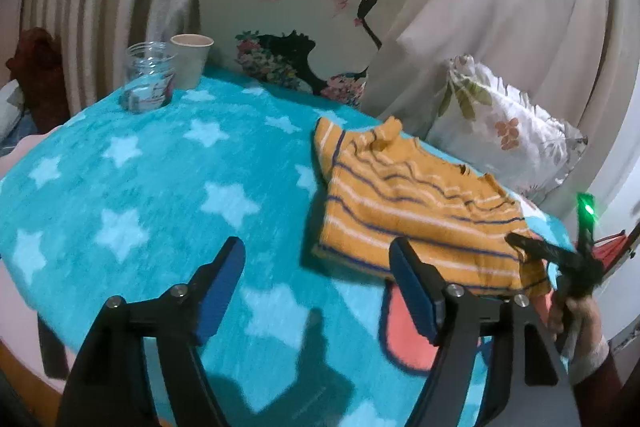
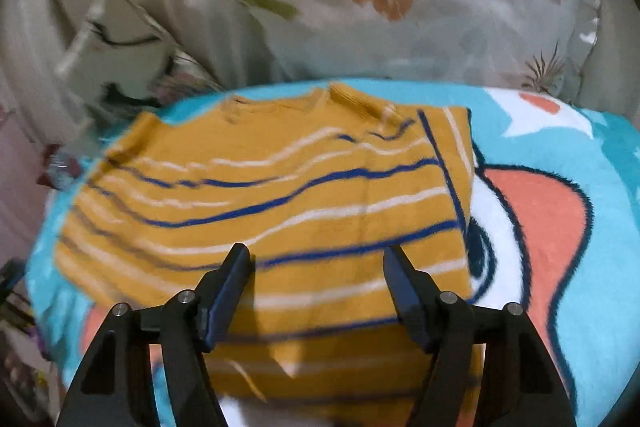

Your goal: Fold small clothes

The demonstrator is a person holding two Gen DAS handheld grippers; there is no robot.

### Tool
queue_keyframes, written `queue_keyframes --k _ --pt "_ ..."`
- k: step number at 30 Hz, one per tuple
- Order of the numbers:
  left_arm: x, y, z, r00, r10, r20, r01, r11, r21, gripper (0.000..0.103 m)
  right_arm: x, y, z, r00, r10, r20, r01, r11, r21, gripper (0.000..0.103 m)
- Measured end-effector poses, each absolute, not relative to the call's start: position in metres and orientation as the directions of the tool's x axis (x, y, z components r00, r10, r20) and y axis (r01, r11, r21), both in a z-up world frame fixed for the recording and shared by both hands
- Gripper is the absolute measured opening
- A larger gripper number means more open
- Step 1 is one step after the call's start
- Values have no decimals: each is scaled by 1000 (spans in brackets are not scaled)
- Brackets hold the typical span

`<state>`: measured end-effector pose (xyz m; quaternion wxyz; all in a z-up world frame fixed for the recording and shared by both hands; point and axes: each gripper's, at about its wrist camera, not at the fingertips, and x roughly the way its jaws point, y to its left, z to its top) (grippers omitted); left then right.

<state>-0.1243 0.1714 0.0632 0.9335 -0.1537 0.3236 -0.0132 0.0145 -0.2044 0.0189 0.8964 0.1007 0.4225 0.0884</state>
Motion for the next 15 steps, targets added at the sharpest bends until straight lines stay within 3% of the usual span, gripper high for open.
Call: queue_keyframes --k 4,9,15 --pt "-145 174 54 798 -105 -593 -98 949 -299 83 22 -199 30 634 185 -751 -31 976 215 74" --pt "-148 177 40 783 -86 -616 -134 944 -302 84 10 -145 73 679 271 -683 -206 962 178 84" --pt "-148 173 25 743 94 -663 -220 970 -108 84 38 -73 72 562 414 -716 -326 907 268 85"
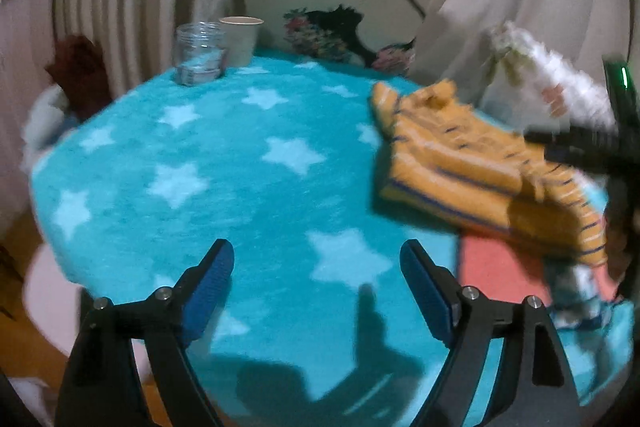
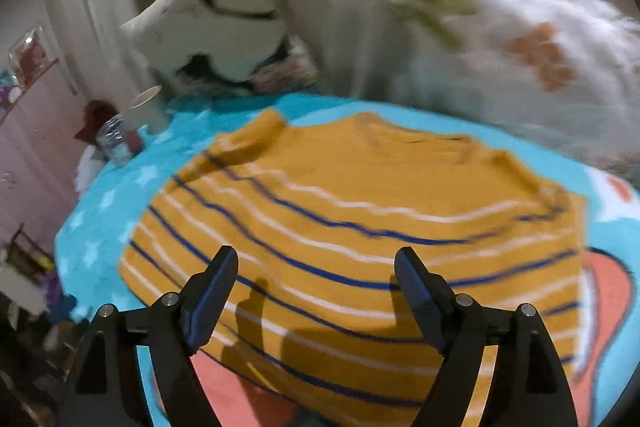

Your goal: Fold small clothes

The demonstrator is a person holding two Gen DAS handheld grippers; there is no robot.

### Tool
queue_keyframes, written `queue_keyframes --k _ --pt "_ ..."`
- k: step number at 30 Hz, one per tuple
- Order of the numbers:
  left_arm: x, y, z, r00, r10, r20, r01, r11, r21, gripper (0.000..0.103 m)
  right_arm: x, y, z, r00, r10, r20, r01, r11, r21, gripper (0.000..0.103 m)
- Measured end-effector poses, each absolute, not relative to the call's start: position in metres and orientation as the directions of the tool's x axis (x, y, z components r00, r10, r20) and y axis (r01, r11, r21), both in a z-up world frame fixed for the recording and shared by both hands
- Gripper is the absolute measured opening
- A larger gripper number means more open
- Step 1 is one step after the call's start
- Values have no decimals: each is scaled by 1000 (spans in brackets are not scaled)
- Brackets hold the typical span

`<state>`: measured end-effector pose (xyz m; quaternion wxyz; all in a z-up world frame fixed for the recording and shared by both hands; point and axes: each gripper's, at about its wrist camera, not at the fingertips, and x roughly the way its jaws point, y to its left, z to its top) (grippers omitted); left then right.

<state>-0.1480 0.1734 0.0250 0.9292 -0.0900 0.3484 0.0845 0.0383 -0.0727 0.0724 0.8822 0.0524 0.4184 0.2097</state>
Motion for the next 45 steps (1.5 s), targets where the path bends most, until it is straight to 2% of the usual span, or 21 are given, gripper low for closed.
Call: queue_keyframes --k 5,9,10,14,18,20,21,22,23,25,28,34,39,42,45 --pt "-159 188 12 724 114 -681 -234 968 -87 84 67 -15 65 464 516 -720 -365 852 376 85" --pt "-165 201 8 724 146 -674 -263 962 -74 84 94 39 56 441 489 -752 -397 858 325 87" --pt "-165 204 8 724 145 -674 -265 961 -78 84 100 50 53 436 471 -767 -399 865 304 90" --pt "-164 215 4 716 126 -686 -269 957 -106 84 116 94 37 431 335 -838 -412 899 148 94" --pt "-165 216 3 715 130 -687 -266 959 -95 84 108 129 20 520 104 -848 -425 892 -152 92" --pt "-163 215 2 711 127 -692 -267 959 -99 84 99 132 22 555 102 -826 -437 881 -184 80" --pt "-163 215 2 709 124 -694 -267 958 -102 84 96 132 24 565 99 -819 -436 878 -195 59" --pt "-162 213 3 708 121 -696 -267 958 -104 84 95 133 25 579 83 -811 -429 877 -216 44" --pt "-163 211 4 709 116 -696 -263 959 -107 84 93 132 26 591 71 -803 -422 876 -233 41" --pt "-165 204 10 717 101 -690 -243 964 -111 84 92 121 33 591 111 -799 -415 891 -183 23" --pt "-168 192 20 725 93 -682 -221 970 -102 84 94 91 50 575 226 -786 -403 915 -31 18" --pt "-166 161 36 735 62 -675 -179 978 -105 84 81 -11 90 622 368 -691 -325 924 200 17" --pt "-154 125 41 724 -29 -690 -106 982 -153 84 56 -137 109 705 352 -615 -189 930 315 16" --pt "-145 102 42 717 -64 -694 -70 984 -163 84 41 -213 99 731 290 -617 -76 934 349 17" --pt "-137 78 42 701 -102 -706 -26 985 -168 84 35 -274 60 691 280 -667 17 915 402 18"
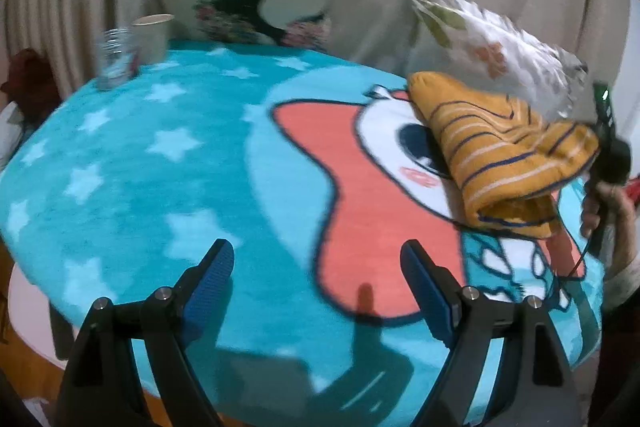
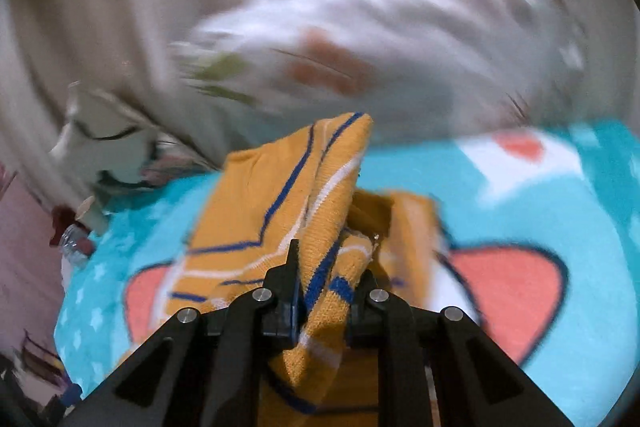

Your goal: Fold small clothes

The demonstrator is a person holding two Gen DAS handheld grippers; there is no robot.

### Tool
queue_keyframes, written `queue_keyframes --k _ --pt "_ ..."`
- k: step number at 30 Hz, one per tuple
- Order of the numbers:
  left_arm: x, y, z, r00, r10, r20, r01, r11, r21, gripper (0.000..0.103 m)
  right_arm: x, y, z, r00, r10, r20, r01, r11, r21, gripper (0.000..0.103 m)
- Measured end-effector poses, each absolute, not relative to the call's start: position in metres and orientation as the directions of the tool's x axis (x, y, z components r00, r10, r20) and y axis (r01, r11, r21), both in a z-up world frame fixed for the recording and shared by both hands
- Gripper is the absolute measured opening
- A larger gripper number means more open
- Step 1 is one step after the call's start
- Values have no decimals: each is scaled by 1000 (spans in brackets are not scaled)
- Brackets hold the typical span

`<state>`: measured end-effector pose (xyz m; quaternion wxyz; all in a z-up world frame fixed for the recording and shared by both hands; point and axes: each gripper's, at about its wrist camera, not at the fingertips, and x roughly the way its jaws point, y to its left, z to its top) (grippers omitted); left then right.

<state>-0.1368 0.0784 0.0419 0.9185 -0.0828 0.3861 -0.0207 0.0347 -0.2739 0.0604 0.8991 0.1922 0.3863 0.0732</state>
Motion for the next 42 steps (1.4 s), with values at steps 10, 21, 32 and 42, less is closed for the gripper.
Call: queue_keyframes --k 10,21,32,42 --pt "-129 48 44 680 -107 -725 16 991 -130 84 -7 -332 75 782 221 -582 67 900 431 64" --pt "-131 36 49 693 -122 -711 50 991 -121 84 4 -269 55 660 459 -595 -178 865 469 63" --pt "-99 20 83 801 -145 -581 98 989 -112 94 -7 -309 73 736 376 -563 -68 868 491 80" --pt "-11 -33 117 894 -220 -391 176 973 -148 103 54 -289 73 753 343 -561 -12 860 509 82"
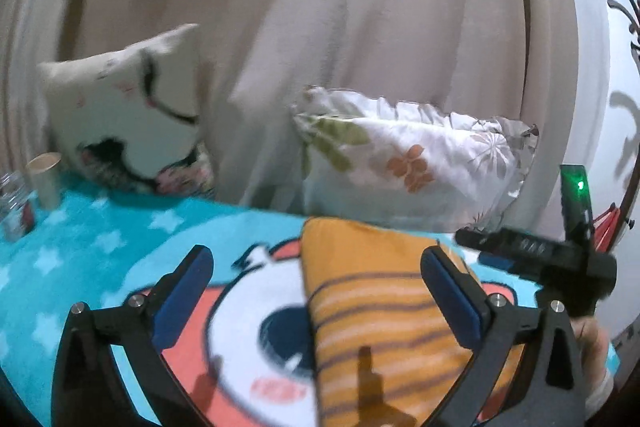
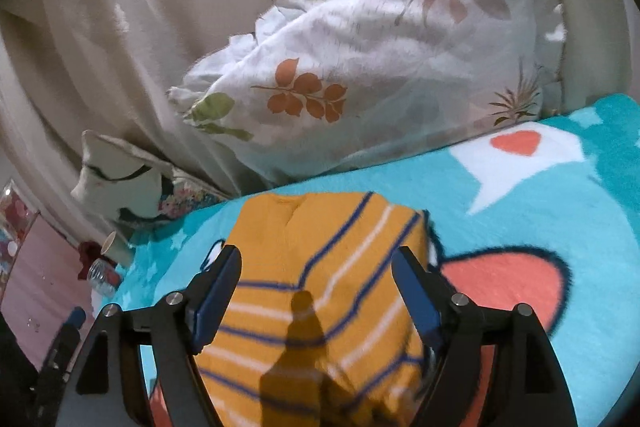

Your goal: Fold small clothes

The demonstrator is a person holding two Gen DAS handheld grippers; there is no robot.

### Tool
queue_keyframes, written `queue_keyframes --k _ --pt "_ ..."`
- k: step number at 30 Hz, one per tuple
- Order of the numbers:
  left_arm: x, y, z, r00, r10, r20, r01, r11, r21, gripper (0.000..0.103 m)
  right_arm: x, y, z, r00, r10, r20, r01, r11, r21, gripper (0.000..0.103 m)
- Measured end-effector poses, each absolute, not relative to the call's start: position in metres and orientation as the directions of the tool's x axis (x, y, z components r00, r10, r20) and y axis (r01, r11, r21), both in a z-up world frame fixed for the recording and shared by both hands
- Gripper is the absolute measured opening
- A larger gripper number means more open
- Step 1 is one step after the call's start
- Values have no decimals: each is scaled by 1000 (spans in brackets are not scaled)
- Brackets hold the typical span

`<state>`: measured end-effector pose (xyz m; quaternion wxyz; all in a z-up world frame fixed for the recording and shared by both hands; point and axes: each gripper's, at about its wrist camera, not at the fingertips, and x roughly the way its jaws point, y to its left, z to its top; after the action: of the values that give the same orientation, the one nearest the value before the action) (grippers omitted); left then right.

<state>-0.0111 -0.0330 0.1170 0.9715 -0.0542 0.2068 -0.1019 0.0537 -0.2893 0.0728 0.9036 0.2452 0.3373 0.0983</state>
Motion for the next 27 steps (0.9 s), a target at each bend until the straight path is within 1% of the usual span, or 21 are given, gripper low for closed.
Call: queue_keyframes --k 3,5,7,9,10,14,17,21,24,27 --pt "23 -51 105 876 -220 -430 193 976 -105 103 71 -281 64 758 314 -572 -6 880 475 82" --pt "33 -57 93 868 -229 -440 206 973 -101 103 78 -275 55 751 299 -588 -15 899 438 82" --pt "40 -60 76 852 -236 -468 218 972 -93 103 81 -269 46 743 254 -619 -19 933 360 82" --pt "45 -64 64 817 -231 -529 232 970 -66 103 84 -262 38 739 188 -647 -6 962 272 84" --pt "46 -65 59 804 -239 -545 248 967 -59 103 84 -261 37 737 180 -651 -1 964 266 85" --pt "40 -68 52 801 -227 -554 254 967 -30 103 83 -264 36 738 175 -651 14 961 275 86" --pt "34 -73 53 820 -212 -532 254 967 7 103 79 -269 36 745 172 -645 26 958 285 86" --pt "32 -78 51 840 -174 -514 238 969 61 103 64 -274 44 777 147 -612 47 956 290 86" --pt "37 -80 46 829 -162 -535 236 969 72 103 54 -277 54 807 122 -578 62 956 288 87" --pt "43 -79 41 804 -170 -571 241 969 51 103 49 -279 58 821 100 -562 76 957 282 87"
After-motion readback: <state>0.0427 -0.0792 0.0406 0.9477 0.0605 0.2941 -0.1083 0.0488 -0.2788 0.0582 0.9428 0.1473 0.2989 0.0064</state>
